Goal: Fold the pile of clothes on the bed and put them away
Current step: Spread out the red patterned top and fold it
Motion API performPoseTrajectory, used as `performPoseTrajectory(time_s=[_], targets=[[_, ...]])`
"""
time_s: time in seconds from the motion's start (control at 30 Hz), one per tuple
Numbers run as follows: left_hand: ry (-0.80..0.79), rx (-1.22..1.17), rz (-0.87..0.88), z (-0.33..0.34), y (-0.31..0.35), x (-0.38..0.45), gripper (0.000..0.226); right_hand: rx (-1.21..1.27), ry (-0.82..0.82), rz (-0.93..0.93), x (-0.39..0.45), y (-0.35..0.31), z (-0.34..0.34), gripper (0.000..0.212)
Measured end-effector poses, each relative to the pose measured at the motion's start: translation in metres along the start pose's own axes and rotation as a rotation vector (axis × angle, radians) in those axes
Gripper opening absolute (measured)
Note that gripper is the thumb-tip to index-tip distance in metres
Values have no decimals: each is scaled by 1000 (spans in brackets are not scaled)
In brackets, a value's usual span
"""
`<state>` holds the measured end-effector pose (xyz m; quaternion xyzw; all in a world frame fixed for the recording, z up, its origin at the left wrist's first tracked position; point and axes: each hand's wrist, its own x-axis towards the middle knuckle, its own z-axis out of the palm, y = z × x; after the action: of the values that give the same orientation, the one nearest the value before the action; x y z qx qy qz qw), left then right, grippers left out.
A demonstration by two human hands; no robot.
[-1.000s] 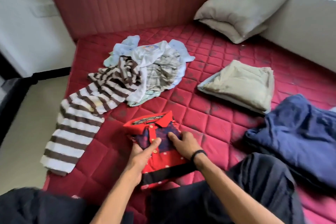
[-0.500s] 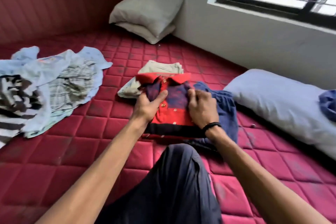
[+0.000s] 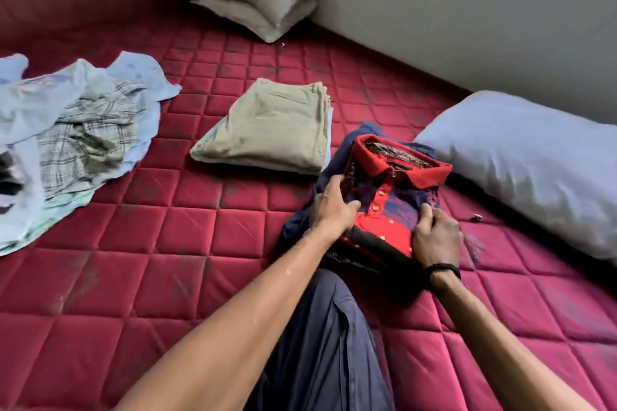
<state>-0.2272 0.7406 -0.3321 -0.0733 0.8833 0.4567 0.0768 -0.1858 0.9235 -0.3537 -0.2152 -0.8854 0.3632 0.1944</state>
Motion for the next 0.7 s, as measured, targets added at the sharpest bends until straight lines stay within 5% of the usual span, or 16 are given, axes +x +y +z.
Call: performPoseTrajectory(time_s=[0.2,0.27,0.4,0.53,0.7], targets=[[139,-31,110,1,-7,1,52,94,15,110,13,-18,-2,39],[161,-27,141,1,-11,-4,48,84,27,33,2,-31,0,65],[195,86,287,3,-24,-13,39,-424,-153,-285,-8,-54,11,72],[133,245,327,-12,-46,-22,26,-594,-461,-196,13,-53,35,79],[142,162,341,-72,-72,-34,22,-711,-401,-144,6,-88,53,88]])
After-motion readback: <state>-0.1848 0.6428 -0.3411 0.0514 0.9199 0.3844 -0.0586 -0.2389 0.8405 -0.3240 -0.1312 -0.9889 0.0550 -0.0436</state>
